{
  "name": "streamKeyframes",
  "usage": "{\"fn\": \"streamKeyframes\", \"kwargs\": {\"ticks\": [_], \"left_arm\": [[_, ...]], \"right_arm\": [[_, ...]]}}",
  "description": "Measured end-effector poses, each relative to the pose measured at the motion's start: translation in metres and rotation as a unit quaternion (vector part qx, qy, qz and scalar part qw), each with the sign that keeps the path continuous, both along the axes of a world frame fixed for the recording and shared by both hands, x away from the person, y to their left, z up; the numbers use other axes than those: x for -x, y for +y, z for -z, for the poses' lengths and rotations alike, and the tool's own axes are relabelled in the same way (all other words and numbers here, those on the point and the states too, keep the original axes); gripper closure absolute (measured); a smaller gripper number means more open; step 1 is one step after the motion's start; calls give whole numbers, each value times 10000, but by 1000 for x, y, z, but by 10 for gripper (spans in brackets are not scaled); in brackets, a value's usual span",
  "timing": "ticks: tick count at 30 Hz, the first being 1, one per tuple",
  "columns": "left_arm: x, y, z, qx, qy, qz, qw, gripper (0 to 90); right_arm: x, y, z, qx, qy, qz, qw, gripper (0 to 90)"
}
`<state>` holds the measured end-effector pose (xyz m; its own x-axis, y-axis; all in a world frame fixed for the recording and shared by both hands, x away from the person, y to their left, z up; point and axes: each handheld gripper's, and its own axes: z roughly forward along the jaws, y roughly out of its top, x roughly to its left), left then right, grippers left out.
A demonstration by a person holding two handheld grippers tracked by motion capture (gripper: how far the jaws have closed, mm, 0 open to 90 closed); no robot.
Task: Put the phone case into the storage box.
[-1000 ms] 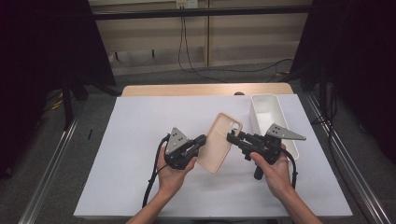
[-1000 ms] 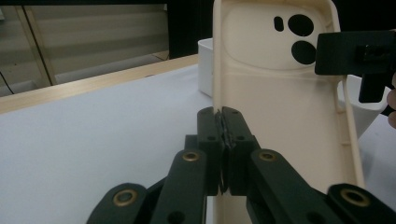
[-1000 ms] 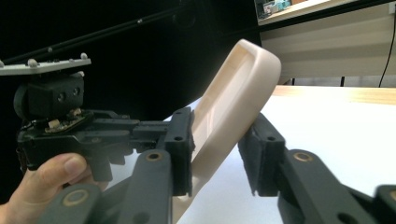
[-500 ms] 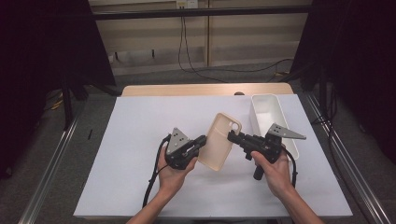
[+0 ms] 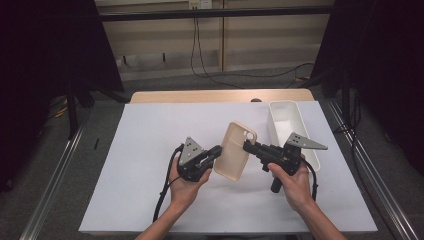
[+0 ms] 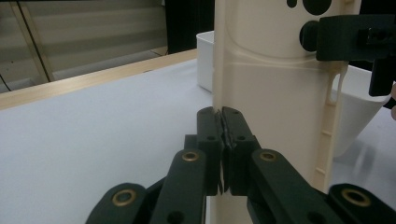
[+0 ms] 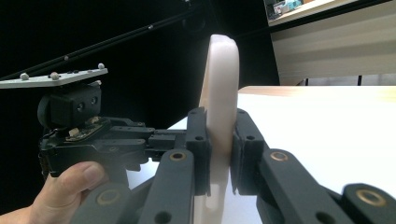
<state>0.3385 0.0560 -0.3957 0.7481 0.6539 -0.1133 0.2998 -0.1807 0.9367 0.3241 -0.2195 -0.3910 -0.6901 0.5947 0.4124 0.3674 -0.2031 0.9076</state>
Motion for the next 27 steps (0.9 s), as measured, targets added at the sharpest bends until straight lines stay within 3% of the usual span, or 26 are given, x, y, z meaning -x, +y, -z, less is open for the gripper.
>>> {"fn": "streamKeyframes", "kwargs": {"ticks": [12, 22, 27], "left_arm": [[-5, 1, 4, 28, 184, 159, 9997, 850], [-6, -2, 7, -2, 290, 294, 9991, 726], [-8, -1, 7, 22, 324, 297, 9990, 613]], "right_arm": [[0, 2, -1, -2, -25, -91, 10000, 807], [-1, -1, -1, 44, -73, -99, 9999, 807], [-1, -2, -2, 59, -128, -96, 9999, 807]]}}
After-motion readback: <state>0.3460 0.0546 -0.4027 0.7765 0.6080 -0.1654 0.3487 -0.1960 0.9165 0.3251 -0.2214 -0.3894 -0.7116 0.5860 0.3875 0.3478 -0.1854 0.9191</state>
